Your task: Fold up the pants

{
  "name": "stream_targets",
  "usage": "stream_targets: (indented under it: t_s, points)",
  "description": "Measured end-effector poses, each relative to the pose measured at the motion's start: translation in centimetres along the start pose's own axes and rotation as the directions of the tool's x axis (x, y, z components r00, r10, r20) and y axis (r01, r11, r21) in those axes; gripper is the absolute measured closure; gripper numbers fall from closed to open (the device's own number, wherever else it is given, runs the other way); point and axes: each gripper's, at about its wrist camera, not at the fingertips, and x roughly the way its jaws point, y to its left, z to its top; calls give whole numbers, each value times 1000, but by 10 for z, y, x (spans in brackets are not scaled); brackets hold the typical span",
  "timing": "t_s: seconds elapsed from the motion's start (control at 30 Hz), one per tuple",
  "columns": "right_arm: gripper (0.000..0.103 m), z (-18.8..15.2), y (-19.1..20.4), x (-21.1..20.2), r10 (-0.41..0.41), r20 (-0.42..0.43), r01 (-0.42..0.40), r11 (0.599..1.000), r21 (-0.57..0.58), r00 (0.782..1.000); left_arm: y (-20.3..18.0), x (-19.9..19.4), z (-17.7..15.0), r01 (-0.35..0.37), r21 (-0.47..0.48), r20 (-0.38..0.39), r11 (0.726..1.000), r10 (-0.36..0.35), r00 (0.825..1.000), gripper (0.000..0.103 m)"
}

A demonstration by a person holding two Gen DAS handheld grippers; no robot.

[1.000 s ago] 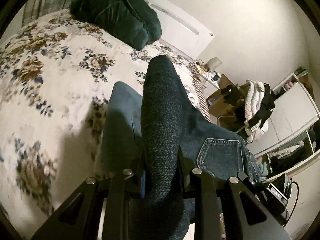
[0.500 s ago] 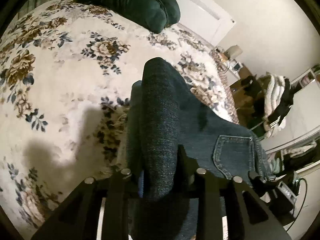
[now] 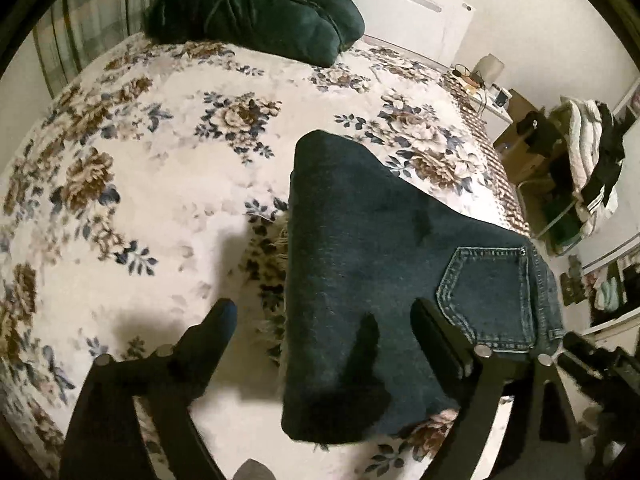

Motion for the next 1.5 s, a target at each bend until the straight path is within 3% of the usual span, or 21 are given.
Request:
stream_targets:
  t_s: [0.2, 0.3, 0.43, 0.73, 1.1, 1.4, 1.5]
  points:
    - [2, -8, 36, -32, -203, 85, 215, 963, -164, 975, -19, -20, -5, -95, 55, 39, 994, 93, 995, 12]
    - [1, -16, 52, -44, -280, 132, 304, 925, -228, 951, -31, -30, -11, -135, 89, 51, 987, 131, 990, 12]
    - [0, -30, 65, -65, -310, 177, 349, 899, -264, 934, -41, -45, -21, -150, 108, 55, 983, 144, 988, 12]
    - [0, -63, 78, -138, -275, 251, 345, 890, -298, 928, -64, -115, -49, -165, 106, 115, 981, 152, 982, 12]
    - [0, -137, 90, -302, -162, 395, 320, 869, -377, 904, -101, -252, -113, -161, 116, 220, 980, 132, 966, 12]
    - [0, -212, 82, -438, -58, 479, 288, 860, -422, 876, -125, -355, -173, -188, 85, 334, 978, 150, 931, 12]
    - [0, -234, 75, -472, -29, 482, 267, 860, -435, 876, -127, -377, -192, -186, 49, 348, 981, 158, 924, 12]
